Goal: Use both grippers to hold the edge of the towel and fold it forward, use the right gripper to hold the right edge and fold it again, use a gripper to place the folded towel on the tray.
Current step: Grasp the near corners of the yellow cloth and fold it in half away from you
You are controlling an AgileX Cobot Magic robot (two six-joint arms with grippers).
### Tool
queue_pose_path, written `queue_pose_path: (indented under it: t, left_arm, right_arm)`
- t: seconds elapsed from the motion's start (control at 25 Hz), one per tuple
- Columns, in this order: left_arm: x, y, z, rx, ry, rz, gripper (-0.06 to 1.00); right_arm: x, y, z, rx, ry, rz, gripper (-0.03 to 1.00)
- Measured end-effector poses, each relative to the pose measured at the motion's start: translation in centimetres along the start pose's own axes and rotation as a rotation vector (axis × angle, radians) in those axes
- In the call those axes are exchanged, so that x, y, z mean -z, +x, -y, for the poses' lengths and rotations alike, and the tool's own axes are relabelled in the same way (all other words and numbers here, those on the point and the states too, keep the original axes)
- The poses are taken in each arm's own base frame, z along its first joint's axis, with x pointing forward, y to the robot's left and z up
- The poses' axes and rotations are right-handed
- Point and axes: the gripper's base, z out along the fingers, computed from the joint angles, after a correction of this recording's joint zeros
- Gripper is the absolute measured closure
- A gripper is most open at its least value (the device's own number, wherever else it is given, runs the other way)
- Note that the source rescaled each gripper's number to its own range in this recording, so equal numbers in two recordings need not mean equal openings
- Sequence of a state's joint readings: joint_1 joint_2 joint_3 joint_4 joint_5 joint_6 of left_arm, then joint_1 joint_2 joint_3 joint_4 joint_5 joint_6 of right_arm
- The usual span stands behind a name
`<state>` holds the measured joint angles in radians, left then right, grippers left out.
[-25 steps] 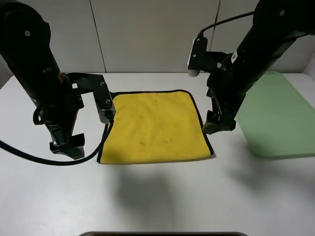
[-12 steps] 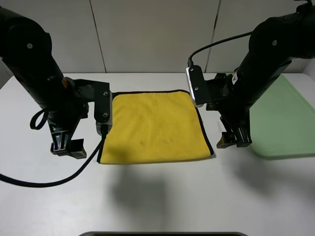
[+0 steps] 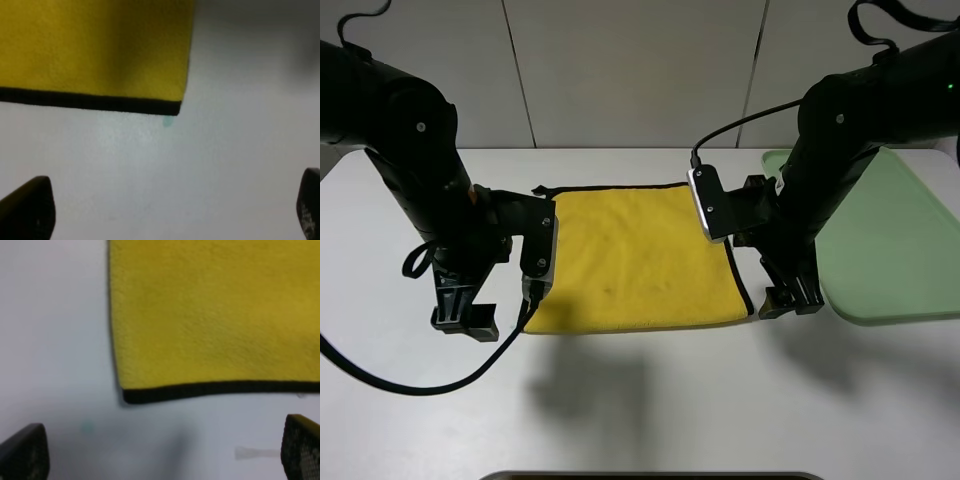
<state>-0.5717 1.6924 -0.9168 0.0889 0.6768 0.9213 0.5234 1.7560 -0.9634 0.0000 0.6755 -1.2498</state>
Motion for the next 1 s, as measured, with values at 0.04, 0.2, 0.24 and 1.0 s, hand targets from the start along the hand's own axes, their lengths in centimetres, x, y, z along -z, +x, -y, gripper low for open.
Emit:
queue_pose_path:
  t: [0.04,0.2,0.24,1.0]
  left_arm:
    - [-0.1,0.0,0.0,-0.011,0.001,0.0,-0.02]
    - [-0.3,-0.1,-0.1,-0.038,-0.006,0.006,-0.01]
    - [-0.3,-0.1,-0.2,-0.044,-0.01,0.008,-0.01]
    - [-0.2,-0.6,-0.7,-0.107,-0.075,0.052,-0.01]
  right_arm:
    - [-0.4,0.0,0.0,0.001,-0.011,-0.004,-0.03]
    - [-1.9,0.0,-0.1,-0.004,-0.044,-0.01,-0.03]
    - [-2.2,0.0,-0.1,-0.003,-0.049,-0.011,-0.03]
    - [-5.1,-0.3,-0.9,0.072,-0.113,0.03,-0.03]
